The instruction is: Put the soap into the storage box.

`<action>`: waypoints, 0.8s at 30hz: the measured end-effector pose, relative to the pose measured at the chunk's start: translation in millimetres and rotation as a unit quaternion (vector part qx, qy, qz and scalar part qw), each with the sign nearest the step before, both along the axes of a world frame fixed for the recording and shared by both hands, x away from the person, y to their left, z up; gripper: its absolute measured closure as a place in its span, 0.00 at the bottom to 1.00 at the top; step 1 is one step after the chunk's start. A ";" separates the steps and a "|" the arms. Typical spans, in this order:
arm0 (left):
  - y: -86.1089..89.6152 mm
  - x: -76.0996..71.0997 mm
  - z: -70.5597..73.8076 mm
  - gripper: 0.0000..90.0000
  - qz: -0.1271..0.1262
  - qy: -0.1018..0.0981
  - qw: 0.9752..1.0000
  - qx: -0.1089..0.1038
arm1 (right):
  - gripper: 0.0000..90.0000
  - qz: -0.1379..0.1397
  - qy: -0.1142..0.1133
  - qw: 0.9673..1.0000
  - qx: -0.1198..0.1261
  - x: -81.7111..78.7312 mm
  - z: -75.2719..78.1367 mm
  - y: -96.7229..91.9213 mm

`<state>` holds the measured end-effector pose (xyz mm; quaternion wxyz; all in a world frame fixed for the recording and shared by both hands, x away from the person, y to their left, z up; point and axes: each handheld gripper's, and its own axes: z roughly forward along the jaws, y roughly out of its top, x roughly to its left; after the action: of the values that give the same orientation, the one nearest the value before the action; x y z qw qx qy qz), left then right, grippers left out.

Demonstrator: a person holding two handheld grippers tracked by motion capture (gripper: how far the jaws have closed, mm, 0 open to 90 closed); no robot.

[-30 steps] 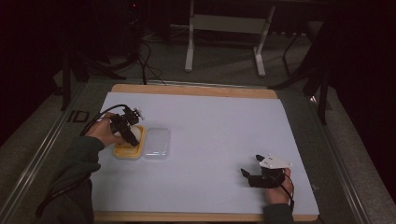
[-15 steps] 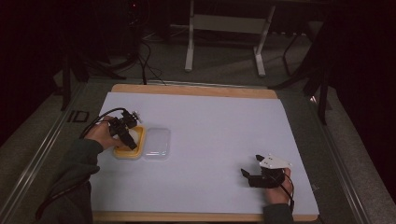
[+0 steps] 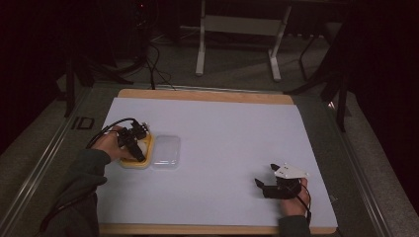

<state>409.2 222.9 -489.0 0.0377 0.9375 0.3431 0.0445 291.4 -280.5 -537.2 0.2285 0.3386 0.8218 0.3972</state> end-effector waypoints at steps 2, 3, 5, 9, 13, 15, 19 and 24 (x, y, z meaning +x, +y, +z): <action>1.0 0.0 -0.5 0.28 -0.004 0.001 1.000 -0.003 | 0.18 0.000 0.000 1.000 0.000 0.0 0.0 0.0; 1.6 0.2 -1.0 0.28 -0.002 0.005 1.000 -0.006 | 0.18 0.000 0.000 1.000 0.000 0.1 0.0 0.1; 3.4 1.0 -1.8 0.28 -0.001 0.013 1.000 -0.011 | 0.18 0.001 0.001 1.000 -0.001 0.1 0.0 0.1; 4.9 0.2 -2.6 0.23 0.007 0.015 1.000 -0.024 | 0.18 0.001 0.001 1.000 -0.001 0.1 0.0 0.1; 4.7 -0.7 -2.0 0.19 0.004 0.015 1.000 -0.025 | 0.18 0.002 0.001 1.000 -0.001 0.2 -0.1 0.3; 4.9 -1.1 -0.8 0.18 0.005 0.012 1.000 -0.026 | 0.18 0.002 0.001 1.000 -0.001 0.2 -0.1 0.3; 6.4 -2.7 4.7 0.14 0.004 0.003 1.000 -0.030 | 0.18 0.002 0.001 1.000 -0.001 0.2 -0.1 0.4; 10.3 -6.3 15.1 0.13 0.003 -0.015 0.999 -0.034 | 0.18 0.002 0.001 1.000 -0.001 0.1 -0.1 0.3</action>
<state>403.0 233.1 -473.9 0.0747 0.9340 0.3464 0.0465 291.6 -280.2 -537.3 0.2276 0.3368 0.8232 0.3964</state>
